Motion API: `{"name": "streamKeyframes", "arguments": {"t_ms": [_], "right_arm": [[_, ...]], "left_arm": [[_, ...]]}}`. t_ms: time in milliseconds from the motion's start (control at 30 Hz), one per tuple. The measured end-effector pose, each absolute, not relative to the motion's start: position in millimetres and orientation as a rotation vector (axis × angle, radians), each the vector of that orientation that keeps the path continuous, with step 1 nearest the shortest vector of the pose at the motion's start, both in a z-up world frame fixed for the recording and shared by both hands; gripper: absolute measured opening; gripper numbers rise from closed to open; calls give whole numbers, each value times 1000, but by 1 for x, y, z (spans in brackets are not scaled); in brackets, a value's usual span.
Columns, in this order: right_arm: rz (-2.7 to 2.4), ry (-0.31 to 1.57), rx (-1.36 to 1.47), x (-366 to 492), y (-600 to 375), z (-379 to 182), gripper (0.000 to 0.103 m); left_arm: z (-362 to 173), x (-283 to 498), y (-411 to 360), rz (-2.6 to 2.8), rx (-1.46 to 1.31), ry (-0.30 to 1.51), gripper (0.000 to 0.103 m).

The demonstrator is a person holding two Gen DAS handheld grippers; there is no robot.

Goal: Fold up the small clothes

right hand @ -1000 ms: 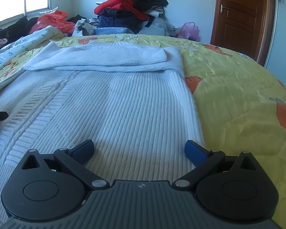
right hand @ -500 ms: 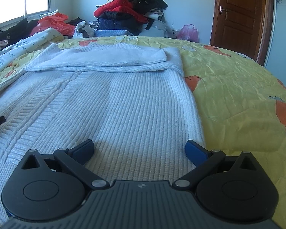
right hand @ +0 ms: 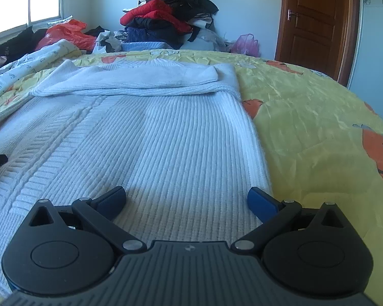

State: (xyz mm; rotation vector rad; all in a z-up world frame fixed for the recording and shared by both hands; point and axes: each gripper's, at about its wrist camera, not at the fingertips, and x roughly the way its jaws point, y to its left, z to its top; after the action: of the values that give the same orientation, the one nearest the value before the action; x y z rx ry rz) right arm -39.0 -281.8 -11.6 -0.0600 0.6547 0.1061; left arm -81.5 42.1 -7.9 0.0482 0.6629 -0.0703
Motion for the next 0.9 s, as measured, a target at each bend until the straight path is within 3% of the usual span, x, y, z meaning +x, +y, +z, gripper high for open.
{"name": "streamKeyframes", "arguments": {"t_ms": [900], "right_arm": [[95, 658, -52, -51, -279, -12, 102]], "left_arm": [[-10, -102, 40, -56, 39, 670, 103]]}}
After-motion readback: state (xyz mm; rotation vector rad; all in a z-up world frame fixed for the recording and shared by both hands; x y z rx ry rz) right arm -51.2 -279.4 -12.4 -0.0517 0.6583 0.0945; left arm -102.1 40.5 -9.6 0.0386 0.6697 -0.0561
